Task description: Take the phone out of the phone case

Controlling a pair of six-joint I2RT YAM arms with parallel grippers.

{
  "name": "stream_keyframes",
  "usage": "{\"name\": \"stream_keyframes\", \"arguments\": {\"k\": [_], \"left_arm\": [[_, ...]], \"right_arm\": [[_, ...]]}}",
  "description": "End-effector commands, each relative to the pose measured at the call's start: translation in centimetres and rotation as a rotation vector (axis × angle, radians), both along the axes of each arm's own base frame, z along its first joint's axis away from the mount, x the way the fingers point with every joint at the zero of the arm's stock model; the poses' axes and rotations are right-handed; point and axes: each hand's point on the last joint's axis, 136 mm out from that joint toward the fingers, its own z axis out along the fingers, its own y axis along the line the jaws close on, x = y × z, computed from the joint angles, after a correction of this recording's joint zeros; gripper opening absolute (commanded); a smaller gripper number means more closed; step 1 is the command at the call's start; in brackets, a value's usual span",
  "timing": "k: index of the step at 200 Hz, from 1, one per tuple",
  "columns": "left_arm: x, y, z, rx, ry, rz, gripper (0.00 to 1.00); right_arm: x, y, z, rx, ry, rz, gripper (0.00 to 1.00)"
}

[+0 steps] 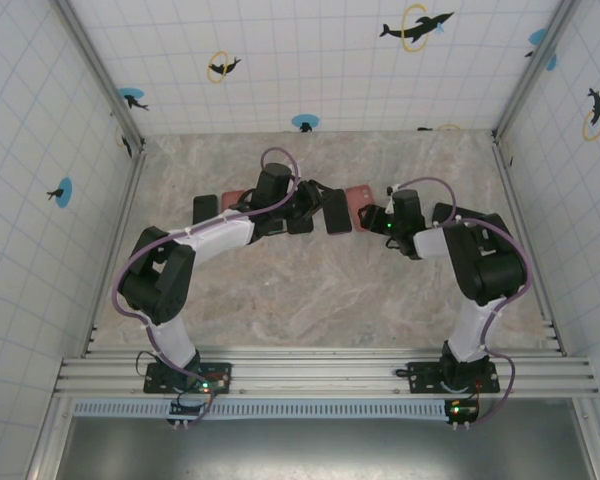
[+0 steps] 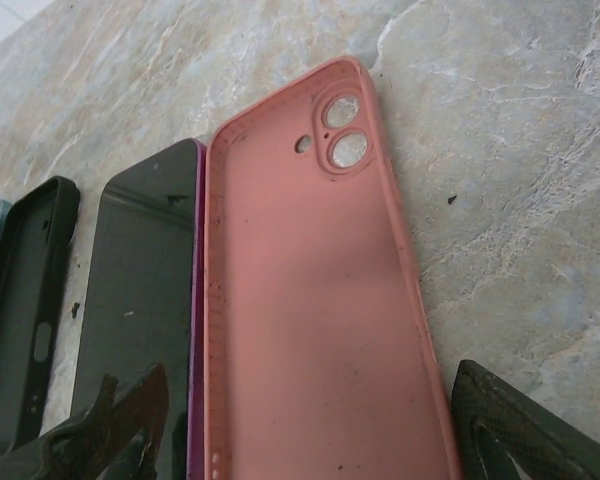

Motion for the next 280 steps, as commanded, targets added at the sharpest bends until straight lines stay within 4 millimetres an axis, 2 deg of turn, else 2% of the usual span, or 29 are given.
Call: {"name": "stream_keyframes", "arguments": {"k": [1, 51, 80, 114, 148, 179, 208, 215, 250, 280], "left_arm": [[0.4, 0.1, 0.7, 0.015, -0.028, -0.016, 0.59], [0.4, 0.1, 1.8, 0.016, -0.065, -0.035, 0.61], [0.2, -0.2, 2.8, 0.025, -0.107, -0.067, 0.66], [-0.2, -1.0, 3.7, 0.031, -0.157, -0.121, 0.74], [-0.6, -1.1, 4.0, 0.043, -0.186, -0.150, 0.79], [-1.1, -0.7, 3.8, 0.063, -0.201, -0.162, 0.83], [-1.7, -0.4, 3.9, 0.074, -0.220, -0.176, 0.86], [-1.8, -0.3, 3.9, 0.078, -0.223, -0.180, 0.87], [-2.4, 0.3, 4.1, 0.091, -0.238, -0.185, 0.88], [-2.9, 0.8, 4.0, 0.098, -0.241, -0.183, 0.89]], "right_arm": [[0.4, 0.2, 1.5, 0.019, 0.016, 0.070, 0.76], [1.2, -3.0, 4.3, -0.090, -0.035, 0.075, 0.78], [0.6, -7.4, 5.0, -0.221, 0.016, 0.062, 0.82], [-0.1, -12.7, 6.8, -0.414, -0.008, 0.082, 0.86], [0.2, -16.9, 8.3, -0.455, -0.028, 0.117, 0.89], [0.9, -19.4, 7.8, -0.449, -0.019, 0.168, 0.90], [1.9, -19.7, 6.7, -0.315, -0.009, 0.245, 0.91], [2.3, -19.8, 6.1, -0.299, 0.009, 0.252, 1.00], [3.8, -20.4, 3.8, -0.283, 0.063, 0.272, 0.99], [4.3, -21.0, 1.9, -0.296, 0.118, 0.272, 0.99]]}}
